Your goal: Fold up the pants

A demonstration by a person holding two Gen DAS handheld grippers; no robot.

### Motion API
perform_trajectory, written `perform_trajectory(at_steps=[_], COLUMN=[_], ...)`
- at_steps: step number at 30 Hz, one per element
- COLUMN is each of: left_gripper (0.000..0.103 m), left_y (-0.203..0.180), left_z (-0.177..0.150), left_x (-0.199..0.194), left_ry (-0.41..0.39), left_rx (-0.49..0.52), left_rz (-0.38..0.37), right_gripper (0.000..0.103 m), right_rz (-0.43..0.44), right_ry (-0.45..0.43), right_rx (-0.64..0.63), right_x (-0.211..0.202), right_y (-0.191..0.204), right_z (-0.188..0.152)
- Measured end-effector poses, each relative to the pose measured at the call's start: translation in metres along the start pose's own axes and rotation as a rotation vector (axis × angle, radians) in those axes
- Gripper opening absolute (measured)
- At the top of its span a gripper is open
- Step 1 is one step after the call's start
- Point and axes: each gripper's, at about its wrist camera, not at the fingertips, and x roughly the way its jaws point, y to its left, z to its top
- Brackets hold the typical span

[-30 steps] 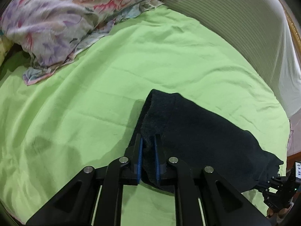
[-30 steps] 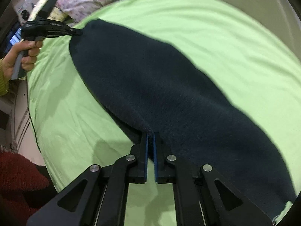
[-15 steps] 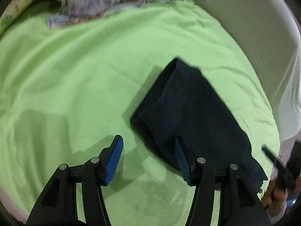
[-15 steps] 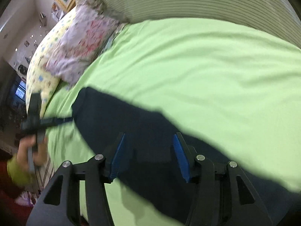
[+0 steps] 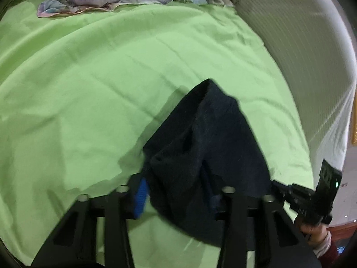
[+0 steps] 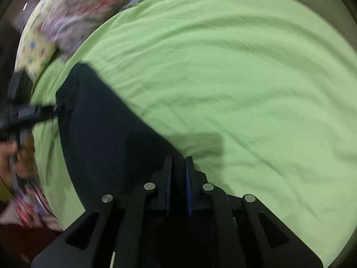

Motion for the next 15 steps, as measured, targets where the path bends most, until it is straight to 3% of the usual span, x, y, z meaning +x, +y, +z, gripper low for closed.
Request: perform_trajectory(at_steps=[3, 8, 10, 12, 15], left_gripper=[0.016, 0.016, 0.016, 0.016, 0.016], left_y=[-0.007, 0.000, 0.006, 0.012, 0.019], left_z=[-0.001, -0.009, -0.010, -0.012, -0.008], left_x=[-0.025, -0.090, -0.099, -0.099, -0.086], left_ry=[-0.043, -0.124, -0.130, -0.131, -0.124], left_rx=[0.038, 0.070, 0.084, 0.119, 0.139], left_rz=[-0.073, -0.208, -0.217, -0.176, -0.119], right_gripper=[0.011, 0.011, 0.010, 0.010, 0.010], right_rz=[-0.023, 0.062, 0.040, 0.018, -0.081], right_ry=[-0.051, -0.213, -0.219, -0.219, -0.200], right_rx=[-0.040, -0.067, -0.065, -0.072, -0.086], right_x=[-0.025, -0.070, -0.063, -0.048, -0.016], right_y=[0.014, 0.014, 0.017, 0.019, 0.029], right_z=[-0.005, -0.018, -0.014, -0.005, 0.004])
